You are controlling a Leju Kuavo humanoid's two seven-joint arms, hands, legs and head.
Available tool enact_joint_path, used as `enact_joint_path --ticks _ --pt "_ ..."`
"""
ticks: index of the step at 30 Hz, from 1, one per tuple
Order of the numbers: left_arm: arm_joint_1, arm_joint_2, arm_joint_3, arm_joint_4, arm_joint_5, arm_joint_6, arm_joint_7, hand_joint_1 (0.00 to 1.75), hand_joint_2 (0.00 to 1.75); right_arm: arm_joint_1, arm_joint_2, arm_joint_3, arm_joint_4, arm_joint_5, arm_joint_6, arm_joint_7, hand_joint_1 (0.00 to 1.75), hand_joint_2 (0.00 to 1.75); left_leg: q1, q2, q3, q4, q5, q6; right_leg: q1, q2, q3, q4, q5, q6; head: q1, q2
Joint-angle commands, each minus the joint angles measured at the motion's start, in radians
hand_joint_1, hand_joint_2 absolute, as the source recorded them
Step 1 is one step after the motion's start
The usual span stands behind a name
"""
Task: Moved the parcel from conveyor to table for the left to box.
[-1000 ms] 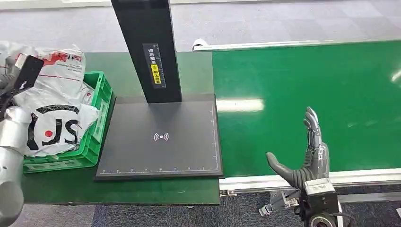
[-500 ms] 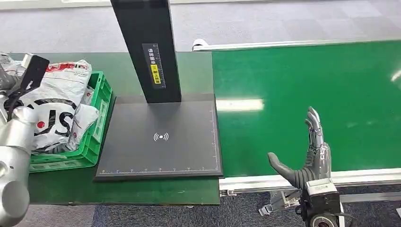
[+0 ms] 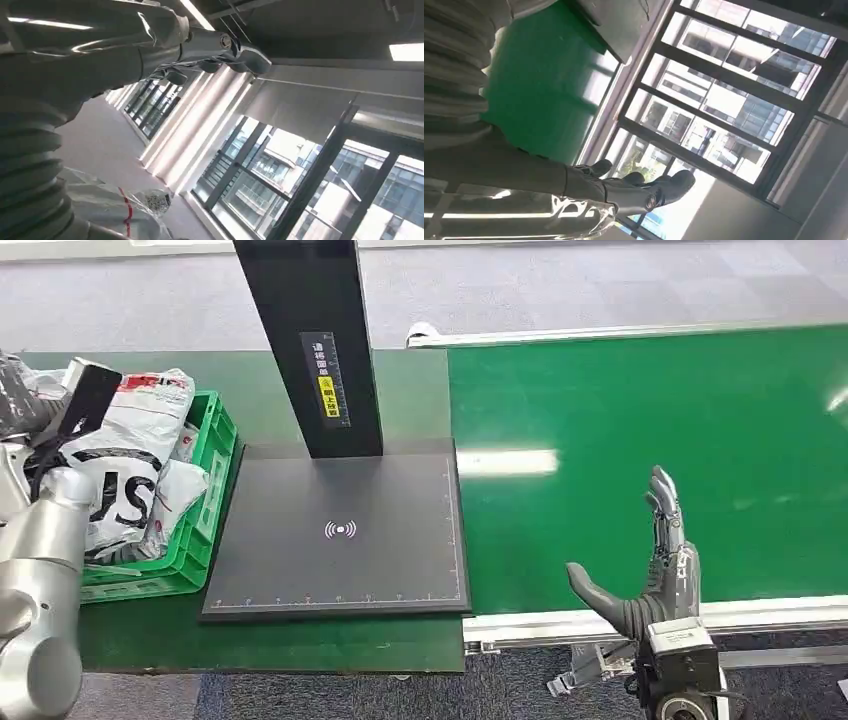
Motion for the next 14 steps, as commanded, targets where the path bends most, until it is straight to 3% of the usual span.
enact_joint_path --ticks 1,3,6,8,14 --pt "0.349 -0.175 -0.166 -0.572 0.587 -0.377 -0.123 0.0 1.75 0.03 0.001 -0.02 0.011 0.012 -0.004 -0.003 0.0 1.75 -0.001 -0.006 0.003 -0.004 0.001 0.002 0.0 -0.006 0.006 -0.005 0.0 0.001 0.0 0.0" --pt "0.516 -0.196 -0.282 -0.717 0.677 -0.424 -0.118 0.0 1.75 0.025 -0.001 -0.012 0.021 0.013 0.007 -0.005 0.0 1.75 -0.002 -0.003 0.004 -0.004 0.001 0.002 -0.002 -0.003 0.005 -0.004 -0.001 0.001 0.0 0.0" --pt "0.666 -0.248 -0.374 -0.758 0.927 -0.585 -0.137 0.0 1.75 -0.009 -0.003 0.009 0.049 0.008 0.028 0.012 0.0 1.75 -0.005 -0.001 0.006 -0.005 -0.001 0.002 -0.004 -0.001 0.006 -0.005 -0.001 0.002 -0.001 0.0" --pt "0.728 -0.27 -0.426 -0.74 1.021 -0.608 -0.17 0.0 1.75 -0.042 0.002 0.035 0.085 0.013 0.041 0.029 0.0 1.75 -0.006 0.001 0.006 -0.004 -0.002 0.003 -0.006 0.001 0.006 -0.004 -0.001 0.002 0.0 0.0" --pt "0.764 -0.297 -0.465 -0.671 1.079 -0.61 -0.188 0.0 1.75 -0.083 0.012 0.076 0.145 0.008 0.064 0.043 0.0 1.75 -0.004 0.001 0.002 -0.002 -0.003 0.002 -0.004 0.001 0.003 -0.003 -0.001 0.002 0.0 0.0"
